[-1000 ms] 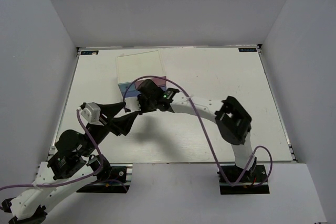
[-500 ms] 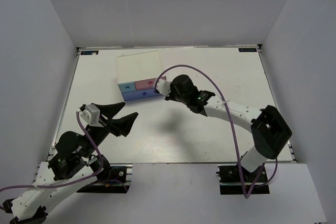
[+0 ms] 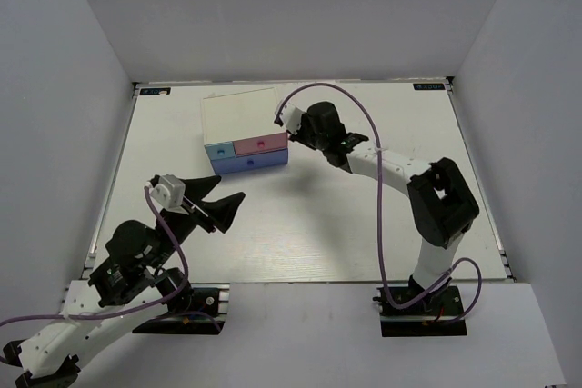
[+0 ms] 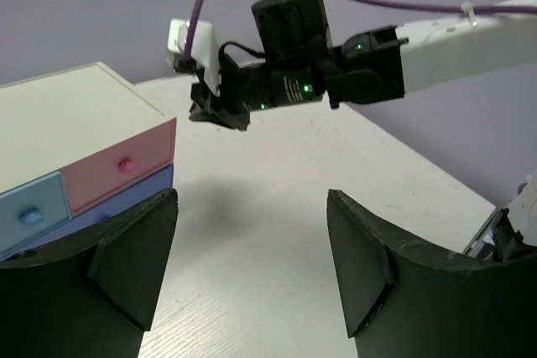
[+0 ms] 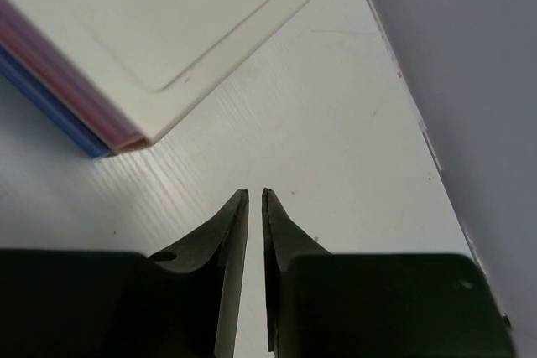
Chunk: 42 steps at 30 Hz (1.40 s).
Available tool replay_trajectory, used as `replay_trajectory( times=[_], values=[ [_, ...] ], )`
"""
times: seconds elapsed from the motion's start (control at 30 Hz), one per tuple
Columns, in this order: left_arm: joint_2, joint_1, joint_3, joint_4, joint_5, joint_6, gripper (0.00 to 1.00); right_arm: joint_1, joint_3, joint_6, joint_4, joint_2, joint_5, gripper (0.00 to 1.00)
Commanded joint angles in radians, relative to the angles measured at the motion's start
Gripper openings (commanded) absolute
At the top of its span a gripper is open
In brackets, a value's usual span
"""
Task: Sort the stationery into containers
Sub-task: Close the drawer
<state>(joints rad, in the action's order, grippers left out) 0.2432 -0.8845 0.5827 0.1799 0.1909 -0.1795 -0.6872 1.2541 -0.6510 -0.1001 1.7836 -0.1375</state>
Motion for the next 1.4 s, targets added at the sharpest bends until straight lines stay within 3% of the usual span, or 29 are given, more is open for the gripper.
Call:
replay_trajectory(
  times=[0.0, 0.3, 0.73, 1.37],
  values=[
    [0.045, 0.007, 0.020, 0.029, 0.019, 0.009, 0.82, 0.026, 0.105, 0.045, -0.036, 0.036, 0.098, 0.18],
    [0.057, 0.007, 0.029, 0.038, 0.019, 0.009, 0.82, 0.064, 0.238, 0.103, 0.026, 0.137, 0.213, 0.18],
    [0.057, 0.007, 0.029, 0.038, 0.019, 0.009, 0.82, 0.072, 0.226, 0.122, 0.099, 0.105, 0.441, 0.18],
    [0.057, 0.007, 0.029, 0.038, 0.019, 0.009, 0.83, 0.057, 0.202, 0.142, 0.169, 0.046, 0.555, 0.18]
  ],
)
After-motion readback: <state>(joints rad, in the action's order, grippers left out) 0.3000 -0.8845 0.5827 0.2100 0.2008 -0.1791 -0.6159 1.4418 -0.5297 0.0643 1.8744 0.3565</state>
